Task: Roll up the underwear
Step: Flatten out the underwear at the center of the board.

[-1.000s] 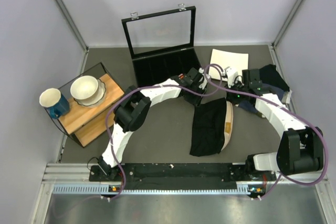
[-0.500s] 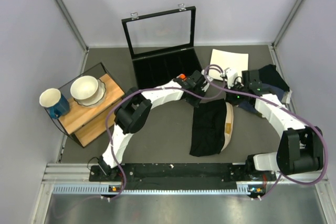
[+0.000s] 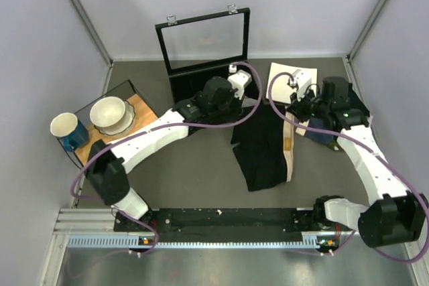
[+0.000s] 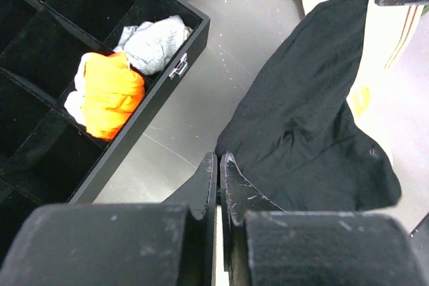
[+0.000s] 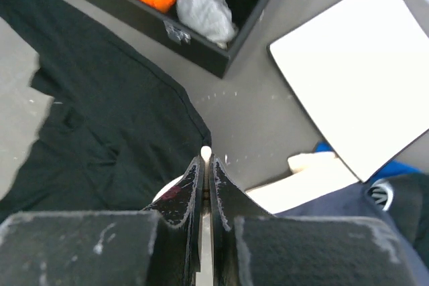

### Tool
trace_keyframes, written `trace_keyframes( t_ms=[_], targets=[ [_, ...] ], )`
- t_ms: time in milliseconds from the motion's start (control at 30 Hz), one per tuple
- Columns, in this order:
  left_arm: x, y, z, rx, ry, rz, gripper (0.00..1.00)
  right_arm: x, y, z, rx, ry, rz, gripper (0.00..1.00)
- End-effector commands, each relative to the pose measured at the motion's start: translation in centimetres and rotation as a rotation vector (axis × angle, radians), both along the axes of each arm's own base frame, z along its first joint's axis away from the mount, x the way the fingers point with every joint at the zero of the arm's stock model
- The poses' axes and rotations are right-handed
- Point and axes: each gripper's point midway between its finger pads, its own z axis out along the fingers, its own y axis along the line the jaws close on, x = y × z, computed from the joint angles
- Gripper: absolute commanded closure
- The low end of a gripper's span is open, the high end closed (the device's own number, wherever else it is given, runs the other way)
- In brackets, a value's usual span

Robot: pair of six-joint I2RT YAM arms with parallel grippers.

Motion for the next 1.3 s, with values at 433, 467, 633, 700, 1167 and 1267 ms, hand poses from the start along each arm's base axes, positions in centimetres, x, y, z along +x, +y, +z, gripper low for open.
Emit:
trace_keyframes(
  t_ms=[433,467,633,700,1167,1267],
  targets=[
    [-8.1,4.0,10.7,-0.206,-0.197,-0.184,1.00,-11.9,5.8,12.4,0.181,-0.242,0.470,1.00],
    [-9.0,4.4,11.6,-0.228,-0.210,-0.203,1.00,-12.6,6.0,12.9,0.191,-0.247,0.494,1.00],
    [-12.8,4.8,14.1,-0.282,-0.223,-0.301,1.00,-17.3,6.9,17.0,0.262,-0.277,0.622,1.00],
    [-14.2,5.2,15.0,-0.297,-0.223,-0.321,1.00,-18.4,7.1,18.2,0.282,-0.291,0.647,1.00],
    [-11.2,5.3,13.6,-0.328,-0.257,-0.166,1.00,-7.6,5.2,14.6,0.197,-0.269,0.283,1.00],
    [-7.8,4.9,8.9,-0.299,-0.137,-0.135,1.00,-4.5,5.2,10.0,0.175,-0.174,0.230,1.00]
  ],
)
